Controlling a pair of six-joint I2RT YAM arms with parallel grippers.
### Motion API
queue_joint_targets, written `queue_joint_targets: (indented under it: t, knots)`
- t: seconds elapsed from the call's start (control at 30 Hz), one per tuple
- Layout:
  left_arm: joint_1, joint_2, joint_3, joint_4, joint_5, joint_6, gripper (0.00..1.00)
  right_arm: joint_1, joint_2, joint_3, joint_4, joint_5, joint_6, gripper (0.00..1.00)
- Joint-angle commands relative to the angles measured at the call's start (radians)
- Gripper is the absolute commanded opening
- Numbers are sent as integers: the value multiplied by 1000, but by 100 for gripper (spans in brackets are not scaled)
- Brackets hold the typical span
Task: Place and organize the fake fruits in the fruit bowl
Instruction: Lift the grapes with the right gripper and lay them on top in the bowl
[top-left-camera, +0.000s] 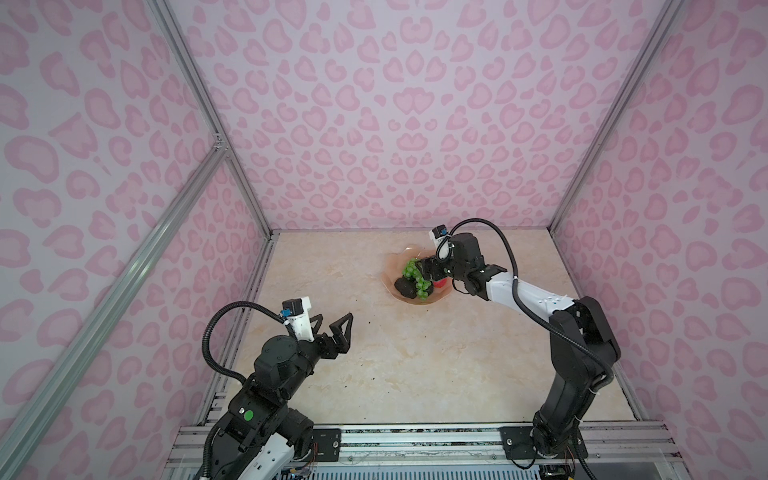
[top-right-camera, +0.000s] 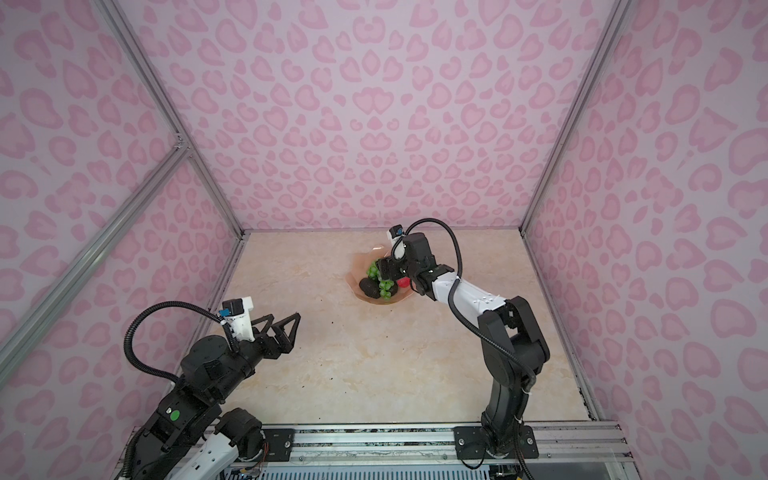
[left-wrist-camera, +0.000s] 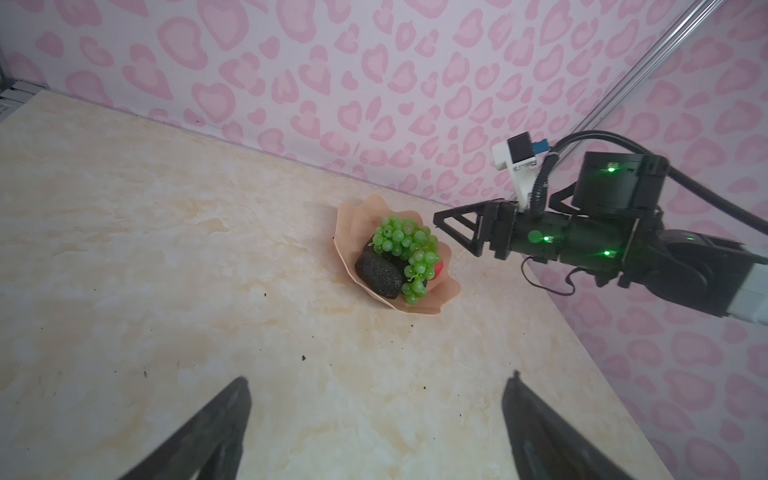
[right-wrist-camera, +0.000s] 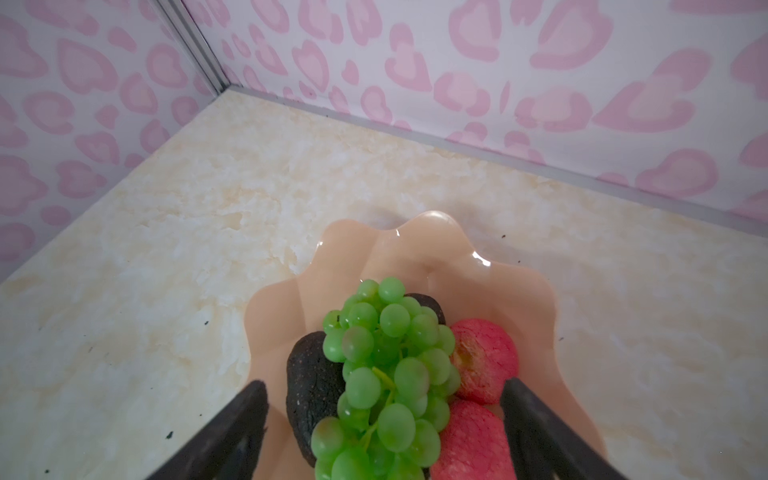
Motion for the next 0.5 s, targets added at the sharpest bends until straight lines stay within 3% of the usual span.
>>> queue_joint_targets:
  t: [0.0, 0.13, 0.33, 0.47]
  knots:
    - [0, 24, -6, 92, -46, 46, 97, 1, -106, -94, 84, 14, 10, 98]
    - [0, 55, -41, 170, -201, 101, 100, 3, -325, -306, 123, 122, 25, 99]
    - [0, 106, -231, 540, -539, 220, 98, -9, -619, -610, 140, 571, -1, 98]
    - [35, 244, -335, 799, -669, 322, 98, -92, -713, -733, 144, 724, -18, 98]
